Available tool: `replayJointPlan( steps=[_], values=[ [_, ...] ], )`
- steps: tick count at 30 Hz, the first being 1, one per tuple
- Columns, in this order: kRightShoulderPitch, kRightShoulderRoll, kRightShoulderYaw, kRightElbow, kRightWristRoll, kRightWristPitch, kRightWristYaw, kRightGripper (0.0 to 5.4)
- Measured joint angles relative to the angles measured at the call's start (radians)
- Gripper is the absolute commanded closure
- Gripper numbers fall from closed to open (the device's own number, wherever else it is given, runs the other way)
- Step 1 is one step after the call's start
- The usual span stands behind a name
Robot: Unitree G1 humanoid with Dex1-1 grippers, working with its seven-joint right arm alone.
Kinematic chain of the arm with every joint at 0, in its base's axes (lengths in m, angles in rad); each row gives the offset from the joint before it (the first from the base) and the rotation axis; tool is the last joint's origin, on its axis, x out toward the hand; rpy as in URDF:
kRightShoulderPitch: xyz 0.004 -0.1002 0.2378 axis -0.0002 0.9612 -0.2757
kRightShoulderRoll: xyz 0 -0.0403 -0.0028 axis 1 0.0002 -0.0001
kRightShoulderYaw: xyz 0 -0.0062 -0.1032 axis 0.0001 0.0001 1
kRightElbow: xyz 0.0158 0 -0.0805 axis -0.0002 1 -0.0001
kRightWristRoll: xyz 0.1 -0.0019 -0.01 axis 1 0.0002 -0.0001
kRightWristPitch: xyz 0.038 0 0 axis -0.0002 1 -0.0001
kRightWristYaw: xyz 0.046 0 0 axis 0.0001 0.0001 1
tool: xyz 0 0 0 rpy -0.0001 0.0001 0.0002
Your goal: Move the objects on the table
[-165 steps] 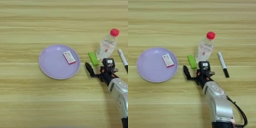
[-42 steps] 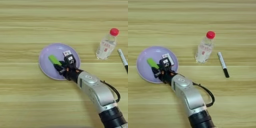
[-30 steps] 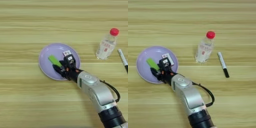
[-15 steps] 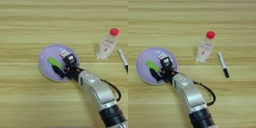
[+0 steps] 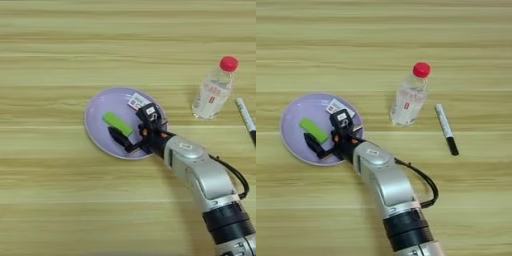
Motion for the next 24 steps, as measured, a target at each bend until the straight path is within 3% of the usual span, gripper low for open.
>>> replayJointPlan(
  steps=[14,24],
  values=[
    [0.010,-0.052,-0.054,-0.005,0.000,0.007,0.000,0.02],
    [0.034,-0.044,-0.052,-0.157,0.007,0.043,-0.001,0.02]
  ],
)
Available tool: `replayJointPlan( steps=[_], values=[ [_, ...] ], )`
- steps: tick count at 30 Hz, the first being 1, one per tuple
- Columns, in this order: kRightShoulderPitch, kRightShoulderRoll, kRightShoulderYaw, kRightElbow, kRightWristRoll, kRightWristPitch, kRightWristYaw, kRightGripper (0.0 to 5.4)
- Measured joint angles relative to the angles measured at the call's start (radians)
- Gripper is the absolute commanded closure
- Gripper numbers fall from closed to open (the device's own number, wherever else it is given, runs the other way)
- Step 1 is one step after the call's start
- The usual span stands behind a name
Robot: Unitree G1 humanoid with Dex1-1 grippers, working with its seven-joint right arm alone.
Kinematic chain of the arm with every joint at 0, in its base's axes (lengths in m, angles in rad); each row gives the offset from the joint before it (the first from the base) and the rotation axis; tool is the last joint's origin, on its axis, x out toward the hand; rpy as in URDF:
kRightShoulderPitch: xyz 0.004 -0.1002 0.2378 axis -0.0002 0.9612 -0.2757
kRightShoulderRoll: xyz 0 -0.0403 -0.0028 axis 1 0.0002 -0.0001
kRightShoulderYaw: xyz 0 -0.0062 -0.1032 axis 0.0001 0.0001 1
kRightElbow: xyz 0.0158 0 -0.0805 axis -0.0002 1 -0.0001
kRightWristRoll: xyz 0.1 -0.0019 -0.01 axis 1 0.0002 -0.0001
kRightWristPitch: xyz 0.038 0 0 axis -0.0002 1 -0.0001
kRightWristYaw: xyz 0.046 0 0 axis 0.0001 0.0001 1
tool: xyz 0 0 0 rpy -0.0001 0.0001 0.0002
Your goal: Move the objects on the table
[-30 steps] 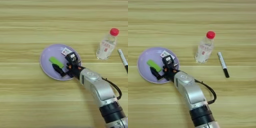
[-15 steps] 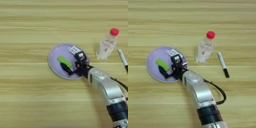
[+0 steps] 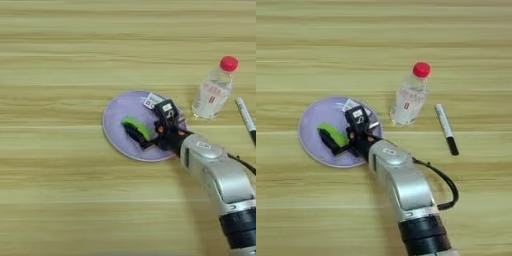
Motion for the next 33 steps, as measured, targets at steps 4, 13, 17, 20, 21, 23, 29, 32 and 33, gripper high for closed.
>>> replayJointPlan(
  steps=[4,13,17,20,21,23,29,32,33],
  values=[
    [-0.011,0.011,-0.010,-0.032,0.006,0.001,-0.003,0.02],
    [-0.032,0.020,-0.053,-0.115,0.023,0.000,-0.026,0.02],
    [-0.036,0.019,-0.088,-0.174,0.026,-0.007,-0.043,0.02],
    [-0.058,0.015,-0.114,-0.211,0.025,-0.035,-0.056,0.02],
    [-0.073,0.014,-0.126,-0.224,0.024,-0.051,-0.066,0.02],
    [-0.095,0.014,-0.149,-0.245,0.023,-0.081,-0.083,0.02],
    [-0.107,0.018,-0.206,-0.247,-0.004,-0.191,-0.150,0.02],
    [-0.107,0.019,-0.213,-0.228,-0.028,-0.251,-0.178,0.02],
    [-0.107,0.019,-0.217,-0.225,-0.031,-0.261,-0.180,0.02]
  ],
)
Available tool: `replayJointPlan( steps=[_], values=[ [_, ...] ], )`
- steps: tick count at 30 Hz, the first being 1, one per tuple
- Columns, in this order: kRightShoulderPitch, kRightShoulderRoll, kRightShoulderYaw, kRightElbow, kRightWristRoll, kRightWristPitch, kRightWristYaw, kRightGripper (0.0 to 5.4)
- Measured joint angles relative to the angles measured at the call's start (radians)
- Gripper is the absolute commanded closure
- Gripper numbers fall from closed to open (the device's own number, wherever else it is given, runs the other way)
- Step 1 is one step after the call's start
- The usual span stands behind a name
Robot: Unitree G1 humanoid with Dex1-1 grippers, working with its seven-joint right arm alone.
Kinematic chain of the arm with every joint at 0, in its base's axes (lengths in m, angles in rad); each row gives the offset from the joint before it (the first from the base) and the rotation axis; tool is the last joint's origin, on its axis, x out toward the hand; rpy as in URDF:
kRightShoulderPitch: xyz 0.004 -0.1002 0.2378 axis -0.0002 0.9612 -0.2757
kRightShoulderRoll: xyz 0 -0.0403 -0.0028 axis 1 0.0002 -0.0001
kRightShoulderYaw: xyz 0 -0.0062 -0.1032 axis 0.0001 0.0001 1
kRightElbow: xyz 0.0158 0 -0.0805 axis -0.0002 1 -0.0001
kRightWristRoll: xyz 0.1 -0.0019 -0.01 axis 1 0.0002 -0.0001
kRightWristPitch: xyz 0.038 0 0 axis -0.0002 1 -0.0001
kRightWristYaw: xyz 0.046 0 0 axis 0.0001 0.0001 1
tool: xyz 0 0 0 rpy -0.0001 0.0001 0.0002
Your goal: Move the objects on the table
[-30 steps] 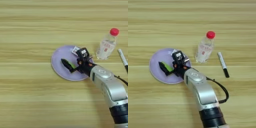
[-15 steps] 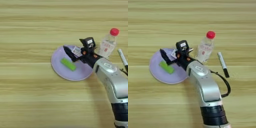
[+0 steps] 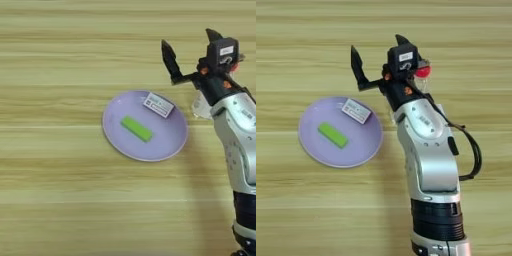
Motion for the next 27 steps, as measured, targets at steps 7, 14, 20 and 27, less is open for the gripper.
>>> replayJointPlan(
  steps=[7,14,20,27],
  values=[
    [0.000,-0.004,-0.053,0.029,-0.046,-0.087,-0.075,0.02],
    [0.000,-0.013,-0.097,0.092,-0.074,-0.122,-0.120,0.02],
    [0.001,-0.016,-0.118,0.137,-0.064,-0.129,-0.126,0.02],
    [0.002,-0.014,-0.140,0.229,-0.030,-0.131,-0.125,0.02]
  ],
)
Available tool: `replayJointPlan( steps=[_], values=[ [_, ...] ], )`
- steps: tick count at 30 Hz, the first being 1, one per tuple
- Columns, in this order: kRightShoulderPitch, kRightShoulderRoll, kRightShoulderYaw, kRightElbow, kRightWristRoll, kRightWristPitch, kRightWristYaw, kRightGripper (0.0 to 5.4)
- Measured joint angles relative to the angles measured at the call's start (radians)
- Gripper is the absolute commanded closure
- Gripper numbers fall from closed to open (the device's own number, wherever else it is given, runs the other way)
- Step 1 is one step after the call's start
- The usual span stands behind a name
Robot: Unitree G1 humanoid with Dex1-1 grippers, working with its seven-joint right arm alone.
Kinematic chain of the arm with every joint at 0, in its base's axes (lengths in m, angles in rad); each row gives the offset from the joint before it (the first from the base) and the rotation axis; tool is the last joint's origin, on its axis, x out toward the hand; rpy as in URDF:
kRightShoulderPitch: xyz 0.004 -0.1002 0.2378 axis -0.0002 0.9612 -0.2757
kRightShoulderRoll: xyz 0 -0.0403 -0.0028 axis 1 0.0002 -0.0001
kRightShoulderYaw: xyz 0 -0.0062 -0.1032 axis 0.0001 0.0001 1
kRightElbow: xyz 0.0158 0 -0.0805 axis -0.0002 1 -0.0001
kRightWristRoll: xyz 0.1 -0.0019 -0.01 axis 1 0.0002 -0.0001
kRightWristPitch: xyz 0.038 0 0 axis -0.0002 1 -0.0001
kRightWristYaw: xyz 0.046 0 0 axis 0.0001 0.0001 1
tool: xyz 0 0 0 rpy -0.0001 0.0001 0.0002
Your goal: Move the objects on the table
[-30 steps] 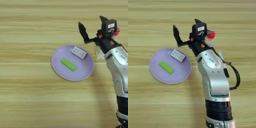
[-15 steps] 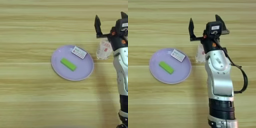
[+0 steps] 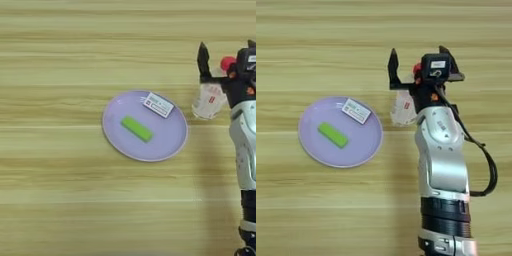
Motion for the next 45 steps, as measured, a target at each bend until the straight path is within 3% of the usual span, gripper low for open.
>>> replayJointPlan(
  steps=[15,37,45],
  values=[
    [-0.031,-0.003,-0.030,0.199,0.038,-0.013,-0.001,0.02],
    [-0.086,0.004,-0.034,0.498,0.042,-0.117,-0.005,0.02],
    [-0.110,0.004,-0.030,0.613,0.034,-0.178,-0.016,0.98]
  ],
)
